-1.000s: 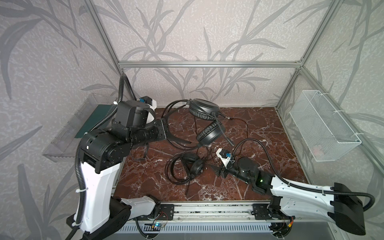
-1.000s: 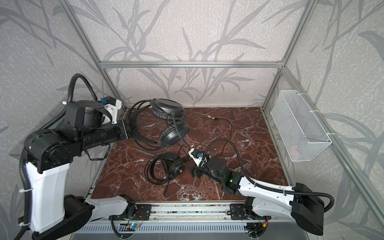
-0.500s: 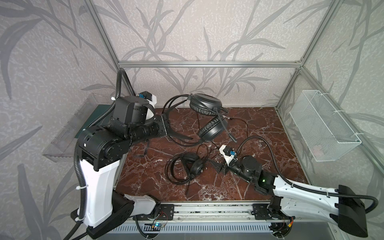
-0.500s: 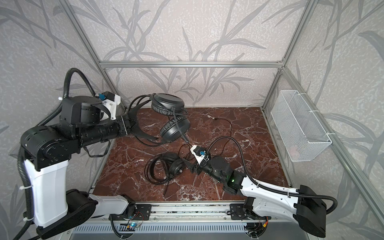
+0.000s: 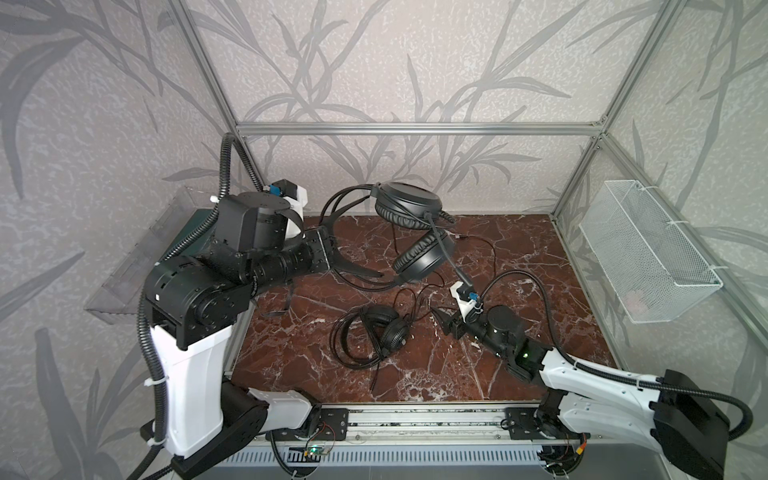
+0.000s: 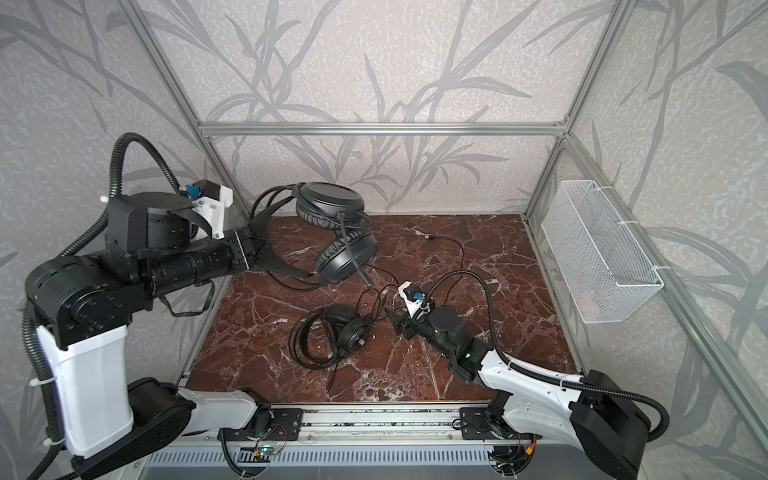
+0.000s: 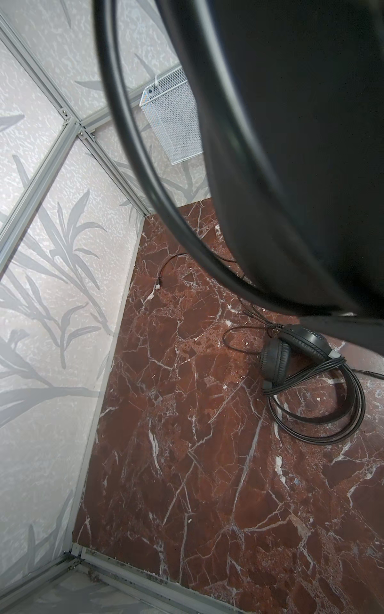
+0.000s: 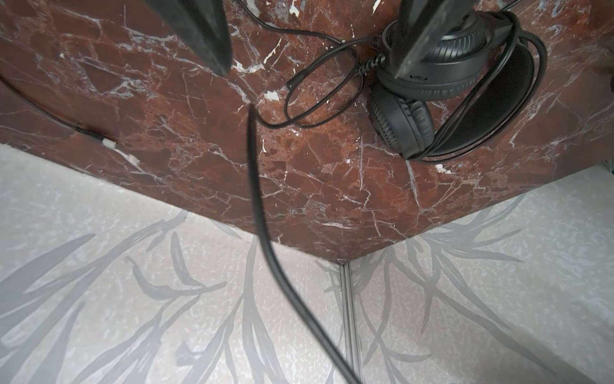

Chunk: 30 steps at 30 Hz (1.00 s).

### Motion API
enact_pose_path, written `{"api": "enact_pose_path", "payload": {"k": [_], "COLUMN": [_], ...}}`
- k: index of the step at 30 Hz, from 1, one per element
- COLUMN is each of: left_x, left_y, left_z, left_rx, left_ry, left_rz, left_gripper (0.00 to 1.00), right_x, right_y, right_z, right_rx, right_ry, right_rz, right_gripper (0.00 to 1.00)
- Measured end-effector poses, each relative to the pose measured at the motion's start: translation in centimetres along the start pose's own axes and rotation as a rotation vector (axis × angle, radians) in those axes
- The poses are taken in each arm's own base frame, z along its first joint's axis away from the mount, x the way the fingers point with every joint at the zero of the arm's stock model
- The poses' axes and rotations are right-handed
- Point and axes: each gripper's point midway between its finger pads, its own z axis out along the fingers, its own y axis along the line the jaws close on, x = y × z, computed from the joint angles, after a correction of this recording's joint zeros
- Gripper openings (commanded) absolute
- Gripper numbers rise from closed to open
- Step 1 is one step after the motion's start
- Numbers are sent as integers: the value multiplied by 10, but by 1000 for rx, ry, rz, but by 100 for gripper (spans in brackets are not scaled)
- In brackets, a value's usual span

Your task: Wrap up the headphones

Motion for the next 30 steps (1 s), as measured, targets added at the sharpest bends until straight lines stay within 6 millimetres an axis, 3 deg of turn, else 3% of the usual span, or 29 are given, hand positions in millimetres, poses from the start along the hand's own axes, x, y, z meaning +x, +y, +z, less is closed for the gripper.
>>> {"api": "enact_pose_path", "payload": {"k": [4,14,18,22,24,27,29,30], "left_x": [0,-1,-2,-2,-3,-3,-4,-4], "left_y": [0,1,2,3,4,5,6,6], "left_z": [0,0,-2,-6,-8,-9,-9,-9], "left_rx": [0,-8,-11,-10,-11,-14,-17,-17], "left_ry": [0,-7,-14,-23,-29,-36,-38,-38], "left_rz": [0,0,1,0,0,0,0,0], "left_gripper": [0,0,0,0,0,0,0,0], "right_x": [11,5,9,25,33,28,21,19], "right_y": [-3,-31,-37,-41,-42,-42,-42,-42], "right_z": [20,68,85,93,93,92,92,91], "right_rx": [18,108,124,132,134,131,128,128], "right_ry": [39,16,11,-2,6,-20,-47,-56], "right_rz": [-7,83,126,128,123,118,118,117], "right_gripper": [76,71,57,35,28,27,33,41]}}
